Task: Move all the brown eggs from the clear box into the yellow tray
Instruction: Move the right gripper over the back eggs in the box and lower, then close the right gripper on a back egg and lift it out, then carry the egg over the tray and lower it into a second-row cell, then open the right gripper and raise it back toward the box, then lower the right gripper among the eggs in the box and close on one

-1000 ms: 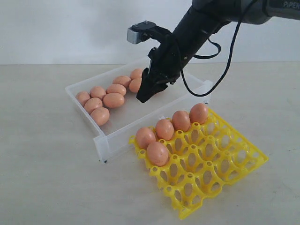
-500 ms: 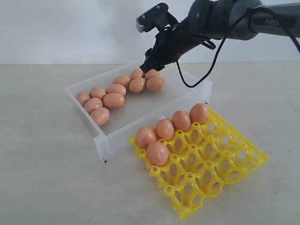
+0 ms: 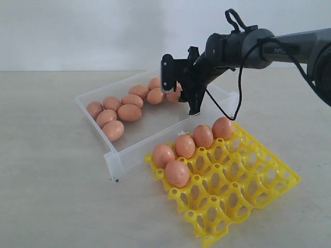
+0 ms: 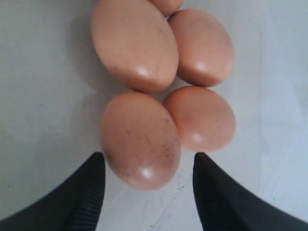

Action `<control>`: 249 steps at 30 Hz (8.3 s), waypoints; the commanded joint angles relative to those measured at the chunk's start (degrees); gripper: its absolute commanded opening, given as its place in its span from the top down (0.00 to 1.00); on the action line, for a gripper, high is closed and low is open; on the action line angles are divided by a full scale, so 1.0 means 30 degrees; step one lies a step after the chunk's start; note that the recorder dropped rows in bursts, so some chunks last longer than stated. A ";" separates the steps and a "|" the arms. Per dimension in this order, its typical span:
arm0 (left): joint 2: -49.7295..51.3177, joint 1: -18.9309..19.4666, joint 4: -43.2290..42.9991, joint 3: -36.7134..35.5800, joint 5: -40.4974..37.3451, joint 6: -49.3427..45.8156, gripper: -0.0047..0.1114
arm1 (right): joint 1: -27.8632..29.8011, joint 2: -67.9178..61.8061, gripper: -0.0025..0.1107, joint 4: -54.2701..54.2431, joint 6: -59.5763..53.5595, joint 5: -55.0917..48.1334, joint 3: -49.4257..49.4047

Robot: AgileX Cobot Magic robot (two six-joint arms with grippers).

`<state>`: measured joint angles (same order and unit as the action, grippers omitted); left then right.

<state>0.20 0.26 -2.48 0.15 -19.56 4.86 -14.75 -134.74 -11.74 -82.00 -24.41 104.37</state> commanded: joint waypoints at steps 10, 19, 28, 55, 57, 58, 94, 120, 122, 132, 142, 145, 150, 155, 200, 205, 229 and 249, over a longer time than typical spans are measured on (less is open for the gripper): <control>-0.0067 0.0058 0.0049 -0.0049 0.0076 0.0022 0.92 | 0.0160 -0.0029 0.55 -0.2296 -0.3981 -0.0534 0.0018; -0.0067 0.0058 0.0049 -0.0049 0.0076 0.0022 0.92 | 0.0160 -0.1066 0.55 -0.3986 -0.4726 0.0020 0.0018; -0.0067 0.0058 0.0049 -0.0049 0.0076 0.0022 0.92 | 0.0160 -0.1066 0.98 -0.4692 -0.3619 0.0508 0.0018; -0.0067 0.0058 0.0049 -0.0049 0.0076 0.0022 0.92 | 0.1636 1.9083 0.98 -2.9401 -0.7744 0.3141 -2.0671; -0.0067 0.0058 0.0049 -0.0049 0.0076 0.0022 0.92 | 0.1636 2.0044 0.98 -2.9241 -0.8152 0.5290 -2.1397; -0.0067 0.0058 0.0049 -0.0049 0.0076 0.0022 0.92 | 0.1636 2.0508 0.98 -2.7924 -0.8515 0.6406 -2.1735; -0.0067 0.0058 0.0049 -0.0049 0.0076 0.0022 0.92 | 0.3177 1.4961 0.98 2.7014 4.8064 2.3265 -2.0338; -0.0067 0.0058 0.0049 -0.0049 0.0076 0.0022 0.92 | 0.5791 0.9475 0.98 3.3090 5.0783 3.1344 -2.0338; -0.0067 0.0058 0.0049 -0.0049 0.0076 0.0022 0.92 | 0.5791 0.9475 0.98 3.3664 5.0783 3.0236 -2.0338; -0.0067 0.0058 0.0049 -0.0049 0.0076 0.0022 0.92 | 0.5791 0.9461 0.98 3.4101 5.0783 2.6485 -2.0338; -0.0067 0.0058 0.0049 -0.0049 0.0076 0.0022 0.92 | 0.5791 0.9461 0.98 3.3715 5.0036 2.6042 -2.0338; -0.0067 0.0058 0.0049 -0.0049 0.0076 0.0022 0.92 | 0.5627 0.9461 0.98 3.3589 4.9824 2.6042 -2.0338; -0.0067 0.0058 0.0049 -0.0049 0.0076 0.0022 0.92 | 0.4568 0.9430 0.98 3.3589 4.8662 2.5379 -2.0338; -0.0067 0.0058 0.0049 -0.0049 0.0076 0.0022 0.92 | 0.4288 0.9430 0.98 3.3553 4.8492 2.4205 -2.0338; -0.0067 0.0058 0.0049 -0.0049 0.0076 0.0022 0.92 | 0.4288 0.9430 0.41 3.1240 4.8641 2.5392 -2.0338; -0.0067 0.0058 0.0049 -0.0049 0.0076 0.0022 0.92 | 0.4288 0.9470 0.57 3.0183 4.8974 3.0417 -1.9671; -0.0067 0.0058 0.0049 -0.0049 0.0076 0.0022 0.92 | -0.5964 1.5755 0.98 3.5688 5.2161 0.3923 -1.4452; -0.0067 0.0058 0.0049 -0.0049 0.0076 0.0022 0.92 | -0.4794 0.3980 0.98 -0.2850 0.7302 -1.3993 0.2300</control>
<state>0.20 0.26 -2.48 0.15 -19.56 4.86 -29.21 -120.45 -13.72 -45.38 -63.38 110.69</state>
